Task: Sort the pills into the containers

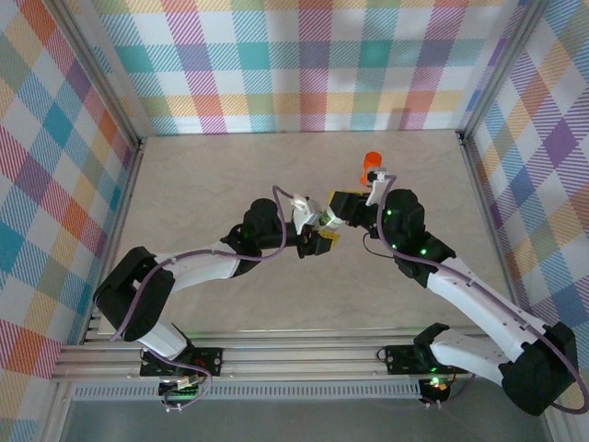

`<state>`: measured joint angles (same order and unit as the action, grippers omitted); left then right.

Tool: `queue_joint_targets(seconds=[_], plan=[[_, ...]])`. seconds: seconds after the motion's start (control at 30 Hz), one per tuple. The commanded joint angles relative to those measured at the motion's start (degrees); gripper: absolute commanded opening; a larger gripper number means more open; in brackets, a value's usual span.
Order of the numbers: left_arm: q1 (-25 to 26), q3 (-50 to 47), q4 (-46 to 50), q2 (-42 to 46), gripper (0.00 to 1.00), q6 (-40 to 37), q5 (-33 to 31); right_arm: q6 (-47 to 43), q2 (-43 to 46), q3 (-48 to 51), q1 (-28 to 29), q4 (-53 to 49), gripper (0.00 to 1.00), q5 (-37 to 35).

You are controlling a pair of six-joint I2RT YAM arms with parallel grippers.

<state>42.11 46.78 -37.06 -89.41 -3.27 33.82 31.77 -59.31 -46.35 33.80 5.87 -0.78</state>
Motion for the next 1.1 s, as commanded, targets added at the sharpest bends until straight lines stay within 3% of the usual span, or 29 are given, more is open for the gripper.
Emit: queue_joint_targets(seconds=[0.0, 0.27, 0.53, 0.7, 0.87, 0.97, 1.07], plan=[[-1.3, 0.5, 2.2, 0.5, 0.00, 0.5, -1.1, -10.5, 1.2, -3.0, -1.6, -6.0, 0.00, -13.1], [-1.3, 1.8, 5.2, -0.2, 0.00, -0.5, -1.1, -15.6, 0.7, -6.0, -1.7, -10.3, 0.00, -13.3], [-1.3, 2.7, 4.6, -1.2, 0.00, -0.9, -1.8, -14.0, -2.5, -16.4, -1.6, -20.2, 0.00, -3.5], [-1.3, 2.8, 1.7, -1.9, 0.00, -0.7, -2.6, -11.2, -3.9, -21.2, -1.6, -23.1, 0.38, 2.5], [-1.4, 1.4, -1.0, -1.7, 0.00, -0.8, -3.4, -8.6, -3.6, -24.3, -1.6, -24.8, 0.53, 4.7], [-1.5, -1.2, -3.9, 0.5, 0.00, -1.2, -4.1, -9.2, -4.0, -25.9, -2.2, -30.6, 0.57, -3.7], [-1.8, -4.3, -5.5, 4.6, 0.00, -2.6, -6.2, -9.7, -4.1, -24.2, -5.0, -33.0, 0.60, -6.3]])
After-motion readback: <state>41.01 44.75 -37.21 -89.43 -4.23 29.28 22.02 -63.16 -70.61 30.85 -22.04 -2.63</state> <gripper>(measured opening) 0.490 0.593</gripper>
